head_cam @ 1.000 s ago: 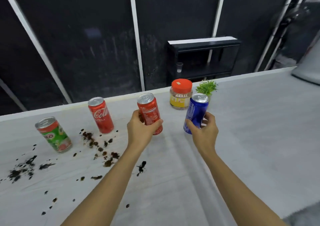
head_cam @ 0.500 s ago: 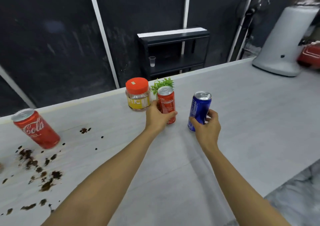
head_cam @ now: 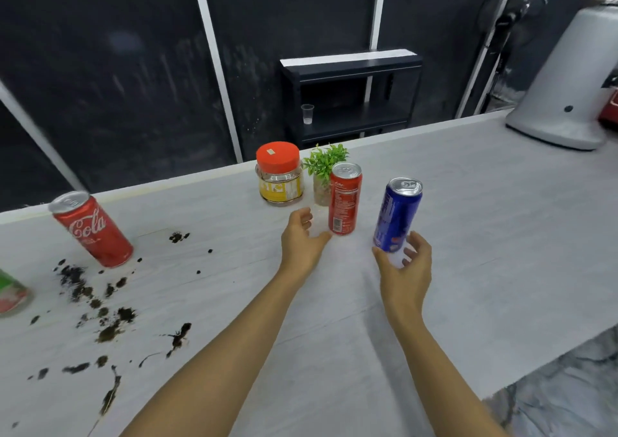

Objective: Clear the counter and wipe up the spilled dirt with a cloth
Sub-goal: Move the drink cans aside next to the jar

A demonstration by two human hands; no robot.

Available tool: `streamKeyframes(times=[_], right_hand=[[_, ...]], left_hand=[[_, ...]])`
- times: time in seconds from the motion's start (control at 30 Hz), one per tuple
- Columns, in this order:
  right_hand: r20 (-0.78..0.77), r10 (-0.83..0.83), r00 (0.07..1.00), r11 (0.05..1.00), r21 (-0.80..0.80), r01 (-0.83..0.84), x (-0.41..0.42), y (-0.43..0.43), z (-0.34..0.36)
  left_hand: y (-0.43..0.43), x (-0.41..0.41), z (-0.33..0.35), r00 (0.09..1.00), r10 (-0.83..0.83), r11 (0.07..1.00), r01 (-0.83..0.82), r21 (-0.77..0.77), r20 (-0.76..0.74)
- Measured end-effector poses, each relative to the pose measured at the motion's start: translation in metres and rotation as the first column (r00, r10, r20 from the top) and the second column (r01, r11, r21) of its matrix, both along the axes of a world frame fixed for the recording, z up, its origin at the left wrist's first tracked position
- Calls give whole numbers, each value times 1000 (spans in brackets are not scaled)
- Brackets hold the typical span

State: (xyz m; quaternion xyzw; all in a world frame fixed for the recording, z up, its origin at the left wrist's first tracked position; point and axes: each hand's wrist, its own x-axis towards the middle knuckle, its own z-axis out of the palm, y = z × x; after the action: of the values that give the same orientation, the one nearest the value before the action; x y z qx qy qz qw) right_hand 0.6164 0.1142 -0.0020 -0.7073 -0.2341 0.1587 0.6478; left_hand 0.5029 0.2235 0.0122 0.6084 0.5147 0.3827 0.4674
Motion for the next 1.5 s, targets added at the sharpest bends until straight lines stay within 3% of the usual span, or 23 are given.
streamKeyframes(times=[0.1,0.23,0.33,0.47,0.6,0.7,0.87,1.0,1.1,1.37,1.5], right_hand=[[87,148,985,989,-17,-148,-36,0,-3],[211,420,883,907,-69,-415,-97,27,3],[207,543,814,837,-62,-543,-154,47,7],[177,667,724,741,-55,-669,-233,72,9],[170,727,665,681,-64,-729,-299,99,14],[174,736,654,673,-85,-735,-333,125,17],[64,731,679,680,-152,-717,-354,176,27],[50,771,635,634,-162,-756,-369,199,29],[100,767,634,642,-163,-750,-379,205,26],[113,661,742,748,-15,-664,-374,192,36],[90,601,794,795,36,-605,-339,173,55]], left_hand=[[-9,-41,-1,988,130,991,-131,8,78],[-15,-112,7,950,270,959,-280,40,157],[-20,-178,14,906,386,913,-402,71,175],[-26,-269,18,805,570,798,-590,122,165],[-25,-343,14,636,747,623,-771,132,194],[-12,-391,10,574,812,562,-818,123,105],[21,-441,12,717,695,719,-693,62,-54],[33,-448,14,825,557,830,-557,31,-98],[38,-452,12,827,551,834,-550,36,-113],[47,-457,31,802,586,808,-568,159,-112],[50,-427,56,851,516,846,-489,210,-99]])
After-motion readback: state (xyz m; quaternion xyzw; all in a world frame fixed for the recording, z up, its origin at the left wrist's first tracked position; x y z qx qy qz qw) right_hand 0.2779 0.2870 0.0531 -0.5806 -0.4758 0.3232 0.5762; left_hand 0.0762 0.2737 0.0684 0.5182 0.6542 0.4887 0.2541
